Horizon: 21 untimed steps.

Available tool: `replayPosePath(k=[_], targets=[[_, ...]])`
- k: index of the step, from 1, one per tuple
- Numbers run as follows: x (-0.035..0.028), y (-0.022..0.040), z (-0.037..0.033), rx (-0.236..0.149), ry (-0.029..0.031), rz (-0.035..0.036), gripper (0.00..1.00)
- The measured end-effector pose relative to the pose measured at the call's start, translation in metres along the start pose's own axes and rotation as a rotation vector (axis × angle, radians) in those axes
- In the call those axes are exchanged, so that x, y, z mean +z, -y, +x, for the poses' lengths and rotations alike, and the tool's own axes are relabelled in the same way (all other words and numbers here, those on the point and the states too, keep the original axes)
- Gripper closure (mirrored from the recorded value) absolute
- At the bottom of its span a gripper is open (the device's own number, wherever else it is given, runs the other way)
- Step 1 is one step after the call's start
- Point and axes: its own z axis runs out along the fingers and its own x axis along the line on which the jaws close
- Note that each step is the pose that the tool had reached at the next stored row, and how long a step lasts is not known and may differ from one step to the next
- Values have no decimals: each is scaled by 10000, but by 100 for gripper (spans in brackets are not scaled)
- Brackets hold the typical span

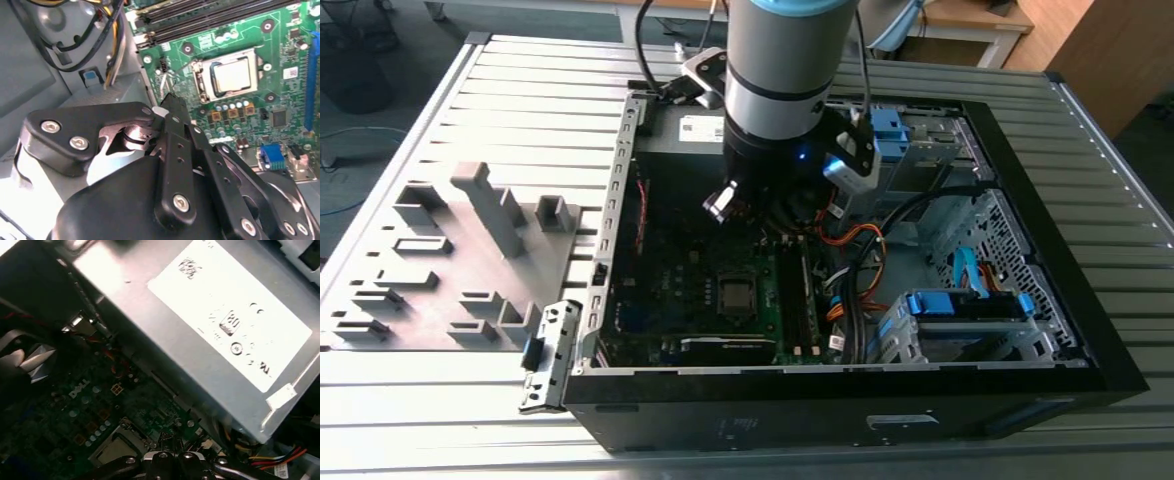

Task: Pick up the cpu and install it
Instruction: 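Install the first cpu locking lever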

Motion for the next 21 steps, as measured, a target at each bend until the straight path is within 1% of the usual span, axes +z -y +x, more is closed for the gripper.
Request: replayPosePath(k=[2, 7, 10, 13, 21], targets=[[8, -8, -37, -1, 0, 0, 89], [41, 2, -133, -1, 0, 0, 89], [61, -19, -178, -1, 0, 0, 89], [99, -28, -187, -9, 1, -1, 89], [235, -27, -184, -21, -5, 0, 89]])
